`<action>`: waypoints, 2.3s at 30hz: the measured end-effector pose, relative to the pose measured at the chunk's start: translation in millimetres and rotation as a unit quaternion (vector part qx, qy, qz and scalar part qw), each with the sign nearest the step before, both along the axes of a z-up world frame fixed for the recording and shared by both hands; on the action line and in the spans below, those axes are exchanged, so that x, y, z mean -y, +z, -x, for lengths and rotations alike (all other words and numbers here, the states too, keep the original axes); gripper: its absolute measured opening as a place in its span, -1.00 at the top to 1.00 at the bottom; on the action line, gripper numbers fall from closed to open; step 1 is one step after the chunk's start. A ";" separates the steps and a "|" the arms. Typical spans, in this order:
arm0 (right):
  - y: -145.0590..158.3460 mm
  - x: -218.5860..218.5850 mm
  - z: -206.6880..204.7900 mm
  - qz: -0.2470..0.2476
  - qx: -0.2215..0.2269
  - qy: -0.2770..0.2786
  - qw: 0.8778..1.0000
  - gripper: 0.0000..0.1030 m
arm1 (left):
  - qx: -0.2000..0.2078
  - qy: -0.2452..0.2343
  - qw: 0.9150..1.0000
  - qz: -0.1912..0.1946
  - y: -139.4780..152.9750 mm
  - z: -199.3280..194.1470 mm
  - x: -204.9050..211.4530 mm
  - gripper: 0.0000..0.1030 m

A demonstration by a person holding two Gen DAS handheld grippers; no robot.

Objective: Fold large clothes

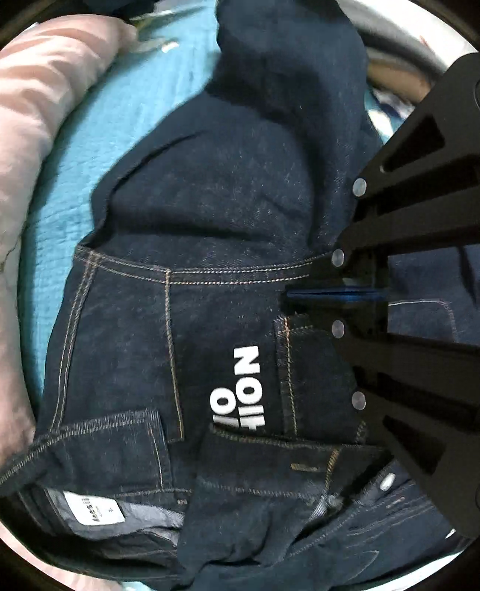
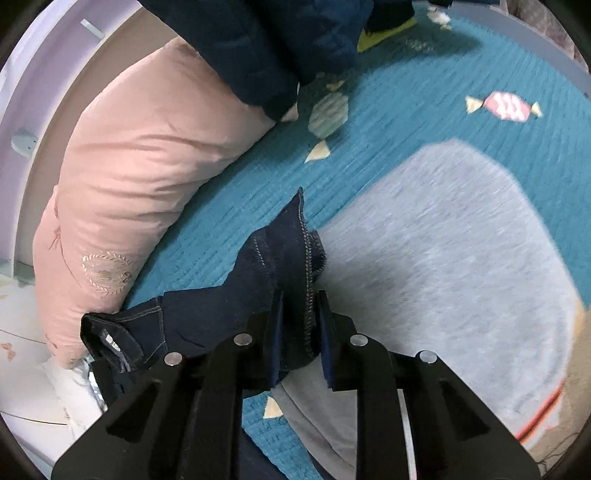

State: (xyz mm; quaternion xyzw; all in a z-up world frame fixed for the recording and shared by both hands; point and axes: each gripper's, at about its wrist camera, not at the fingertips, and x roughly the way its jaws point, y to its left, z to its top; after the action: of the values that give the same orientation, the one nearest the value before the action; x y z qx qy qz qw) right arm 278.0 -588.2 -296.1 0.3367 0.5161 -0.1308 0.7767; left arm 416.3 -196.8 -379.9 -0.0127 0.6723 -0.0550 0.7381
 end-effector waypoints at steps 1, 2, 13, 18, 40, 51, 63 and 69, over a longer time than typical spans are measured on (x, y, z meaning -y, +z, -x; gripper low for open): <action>-6.5 -0.1 -0.1 0.002 -0.004 -0.001 1.000 0.75 | 0.003 0.002 1.000 -0.003 -1.2 1.2 1.1 1.00; -9.7 1.5 1.9 -0.007 0.000 -0.005 1.000 0.76 | 0.005 0.003 1.000 -0.007 -1.6 2.1 2.1 1.00; 24.4 -11.6 12.1 -0.062 0.053 -0.010 0.997 0.90 | 0.008 -0.027 0.999 -0.017 4.1 0.2 3.1 1.00; 50.2 -37.7 8.8 -0.058 0.071 0.021 0.996 0.90 | 0.021 -0.028 0.999 0.008 36.4 4.5 -2.4 1.00; 153.1 -274.9 -21.3 -0.071 0.130 0.213 0.966 0.89 | 0.166 0.021 0.986 0.026 201.8 60.9 -165.0 0.24; 119.7 -429.5 -47.6 -0.071 0.074 0.299 0.949 0.88 | 0.180 0.052 0.982 -0.009 214.0 95.3 -291.2 0.04; 27.0 -511.6 -62.7 -0.094 -0.023 0.309 0.946 0.11 | 0.137 0.113 0.983 -0.040 164.8 105.8 -375.4 0.04; 41.7 -495.9 -57.4 -0.074 -0.003 0.294 0.953 -0.20 | 0.140 0.113 0.983 -0.027 164.1 97.6 -367.3 0.04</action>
State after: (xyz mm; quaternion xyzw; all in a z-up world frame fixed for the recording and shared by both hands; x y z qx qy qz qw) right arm 335.4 -92.3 -254.5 0.2257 0.6024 0.1409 0.7525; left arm 318.7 170.6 -215.8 -0.0605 0.5576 0.0460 0.8267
